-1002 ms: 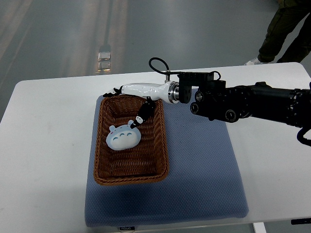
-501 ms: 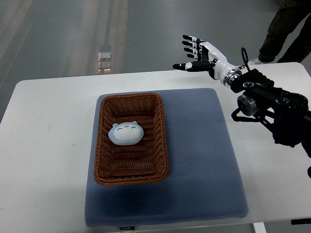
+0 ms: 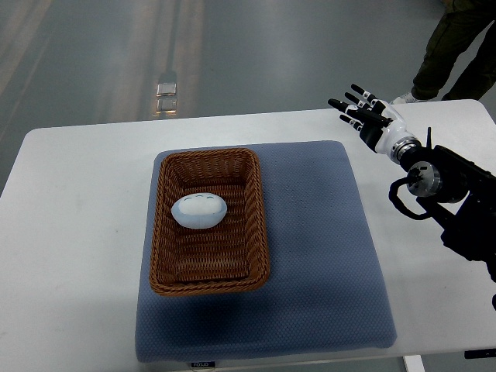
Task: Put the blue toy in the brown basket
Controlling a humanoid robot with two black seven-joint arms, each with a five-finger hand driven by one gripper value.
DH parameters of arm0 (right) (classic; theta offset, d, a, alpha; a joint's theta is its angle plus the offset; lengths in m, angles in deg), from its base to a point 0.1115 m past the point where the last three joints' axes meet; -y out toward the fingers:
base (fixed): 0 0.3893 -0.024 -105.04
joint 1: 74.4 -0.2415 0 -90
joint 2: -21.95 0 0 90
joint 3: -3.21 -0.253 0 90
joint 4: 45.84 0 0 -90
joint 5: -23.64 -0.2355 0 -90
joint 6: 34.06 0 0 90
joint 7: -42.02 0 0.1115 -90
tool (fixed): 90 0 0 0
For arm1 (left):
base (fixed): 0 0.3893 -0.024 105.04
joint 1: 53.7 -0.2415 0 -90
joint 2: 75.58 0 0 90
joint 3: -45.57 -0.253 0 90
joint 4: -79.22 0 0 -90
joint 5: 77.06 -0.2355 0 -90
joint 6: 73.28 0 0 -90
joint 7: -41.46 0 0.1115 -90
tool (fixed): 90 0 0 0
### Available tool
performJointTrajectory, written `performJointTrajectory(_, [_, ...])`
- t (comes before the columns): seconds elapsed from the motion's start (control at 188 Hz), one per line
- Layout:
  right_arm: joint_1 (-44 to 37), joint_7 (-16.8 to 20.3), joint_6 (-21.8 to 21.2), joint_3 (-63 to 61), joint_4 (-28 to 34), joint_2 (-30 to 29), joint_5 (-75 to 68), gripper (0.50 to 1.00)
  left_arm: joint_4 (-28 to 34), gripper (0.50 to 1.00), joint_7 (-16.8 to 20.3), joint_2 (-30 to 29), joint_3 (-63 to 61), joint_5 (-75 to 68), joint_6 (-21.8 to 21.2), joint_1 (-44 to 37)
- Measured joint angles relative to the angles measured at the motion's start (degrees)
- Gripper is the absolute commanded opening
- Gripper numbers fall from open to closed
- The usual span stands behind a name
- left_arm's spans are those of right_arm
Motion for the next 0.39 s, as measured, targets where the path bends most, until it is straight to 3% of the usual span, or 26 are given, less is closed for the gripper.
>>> performJointTrajectory(0.394, [1.94, -0.61, -0.29, 0.09, -0.82, 0.7, 0.2, 0.917, 0.0, 1.0, 0.0, 0.0, 0.09, 0.0, 0.0, -0.01])
